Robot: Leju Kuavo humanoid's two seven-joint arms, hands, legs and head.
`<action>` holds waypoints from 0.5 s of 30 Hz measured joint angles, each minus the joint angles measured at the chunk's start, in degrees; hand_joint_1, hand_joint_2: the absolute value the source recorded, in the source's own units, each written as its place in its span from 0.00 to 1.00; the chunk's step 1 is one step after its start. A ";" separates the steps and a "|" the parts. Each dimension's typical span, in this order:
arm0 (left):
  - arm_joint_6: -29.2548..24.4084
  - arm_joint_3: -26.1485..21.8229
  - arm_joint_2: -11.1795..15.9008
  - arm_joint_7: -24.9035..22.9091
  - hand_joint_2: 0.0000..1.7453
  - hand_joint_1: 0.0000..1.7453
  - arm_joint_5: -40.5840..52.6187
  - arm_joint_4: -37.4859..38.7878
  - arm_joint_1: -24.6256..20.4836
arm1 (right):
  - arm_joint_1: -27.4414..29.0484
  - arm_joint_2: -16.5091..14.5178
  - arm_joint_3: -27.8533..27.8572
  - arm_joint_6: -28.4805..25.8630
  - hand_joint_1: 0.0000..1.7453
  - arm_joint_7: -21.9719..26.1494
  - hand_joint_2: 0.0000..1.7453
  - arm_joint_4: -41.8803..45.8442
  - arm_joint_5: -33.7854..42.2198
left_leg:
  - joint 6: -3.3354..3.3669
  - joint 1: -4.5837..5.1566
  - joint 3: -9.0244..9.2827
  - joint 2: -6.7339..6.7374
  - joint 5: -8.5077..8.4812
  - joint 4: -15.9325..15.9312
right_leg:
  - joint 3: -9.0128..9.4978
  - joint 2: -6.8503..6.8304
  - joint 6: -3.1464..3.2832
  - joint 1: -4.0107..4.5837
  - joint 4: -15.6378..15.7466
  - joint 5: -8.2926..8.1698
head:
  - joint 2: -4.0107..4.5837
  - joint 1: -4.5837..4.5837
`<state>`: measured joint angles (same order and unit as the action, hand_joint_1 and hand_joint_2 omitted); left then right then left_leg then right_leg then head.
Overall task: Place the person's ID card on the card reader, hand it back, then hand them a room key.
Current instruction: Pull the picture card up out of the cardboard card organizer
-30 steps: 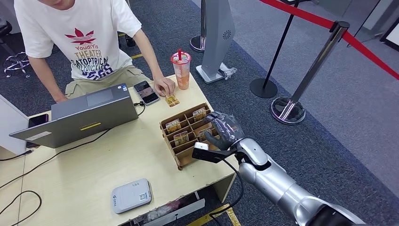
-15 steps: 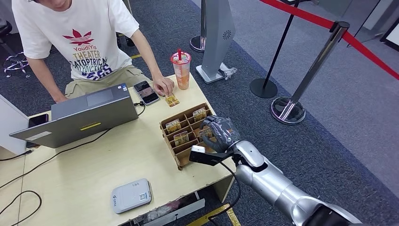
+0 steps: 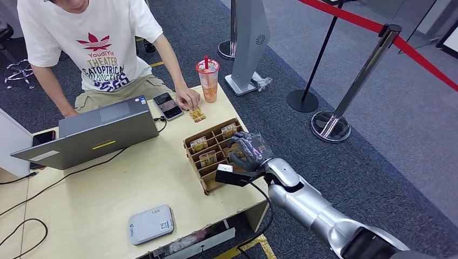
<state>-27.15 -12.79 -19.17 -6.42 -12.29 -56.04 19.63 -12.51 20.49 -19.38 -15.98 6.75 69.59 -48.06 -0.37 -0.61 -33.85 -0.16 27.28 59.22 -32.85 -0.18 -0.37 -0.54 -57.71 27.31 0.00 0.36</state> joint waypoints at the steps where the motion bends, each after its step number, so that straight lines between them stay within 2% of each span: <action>1: 0.04 -0.03 -0.01 0.00 0.00 0.00 0.02 0.00 0.00 | -0.14 -0.01 -0.05 -0.01 0.60 0.04 1.00 -0.25 0.06 | 0.00 0.00 0.00 0.00 0.00 0.00 | 0.00 0.00 0.00 0.00 0.00 0.00 | 0.00 0.01; 15: -0.36 -0.17 -0.02 -1.29 0.00 0.00 1.37 0.00 0.16 | -1.99 -0.03 -0.30 -0.09 0.54 0.36 1.00 -3.86 1.36 | 0.00 0.00 0.02 0.00 0.00 0.00 | 0.00 0.01 0.00 0.00 0.00 0.00 | 0.00 0.00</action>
<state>-27.51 -12.97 -19.20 -7.71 -10.92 -56.04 19.79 -14.49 20.46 -19.68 -16.06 7.11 65.73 -46.71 -0.37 -0.61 -33.83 -0.16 27.28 59.22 -32.85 -0.17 -0.37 -0.54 -57.71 27.31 0.00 0.37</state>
